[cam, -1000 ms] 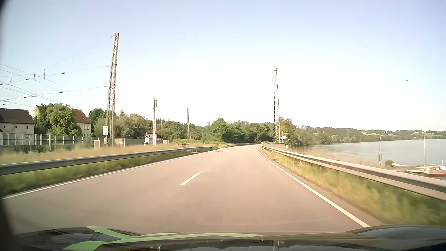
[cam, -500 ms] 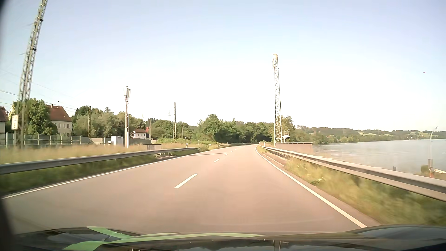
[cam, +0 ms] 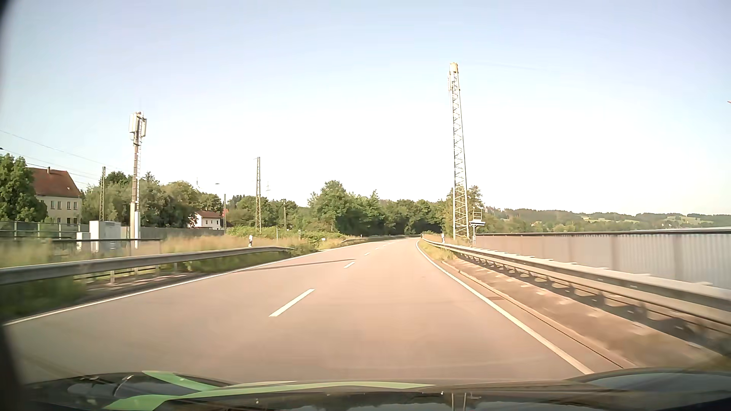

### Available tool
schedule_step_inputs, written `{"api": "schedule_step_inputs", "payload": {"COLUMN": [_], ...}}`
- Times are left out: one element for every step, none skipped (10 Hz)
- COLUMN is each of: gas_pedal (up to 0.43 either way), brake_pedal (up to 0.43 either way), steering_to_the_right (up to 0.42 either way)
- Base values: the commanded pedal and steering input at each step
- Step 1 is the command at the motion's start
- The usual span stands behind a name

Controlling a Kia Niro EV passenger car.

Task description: Follow the waypoints while adhering to traffic rules and regulations

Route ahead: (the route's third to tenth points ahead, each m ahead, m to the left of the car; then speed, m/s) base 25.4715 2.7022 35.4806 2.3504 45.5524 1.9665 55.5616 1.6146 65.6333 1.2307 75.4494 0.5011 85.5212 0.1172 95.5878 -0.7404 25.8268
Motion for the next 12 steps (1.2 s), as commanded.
{"api": "schedule_step_inputs", "payload": {"gas_pedal": [0.24, 0.24, 0.248, 0.26, 0.268, 0.28, 0.287, 0.299, 0.311, 0.311, 0.311, 0.311], "brake_pedal": [0.0, 0.0, 0.0, 0.0, 0.0, 0.0, 0.0, 0.0, 0.0, 0.0, 0.0, 0.0], "steering_to_the_right": [0.005, 0.005, 0.005, 0.004, 0.004, 0.005, 0.004, 0.004, 0.004, 0.004, 0.004, 0.004]}}
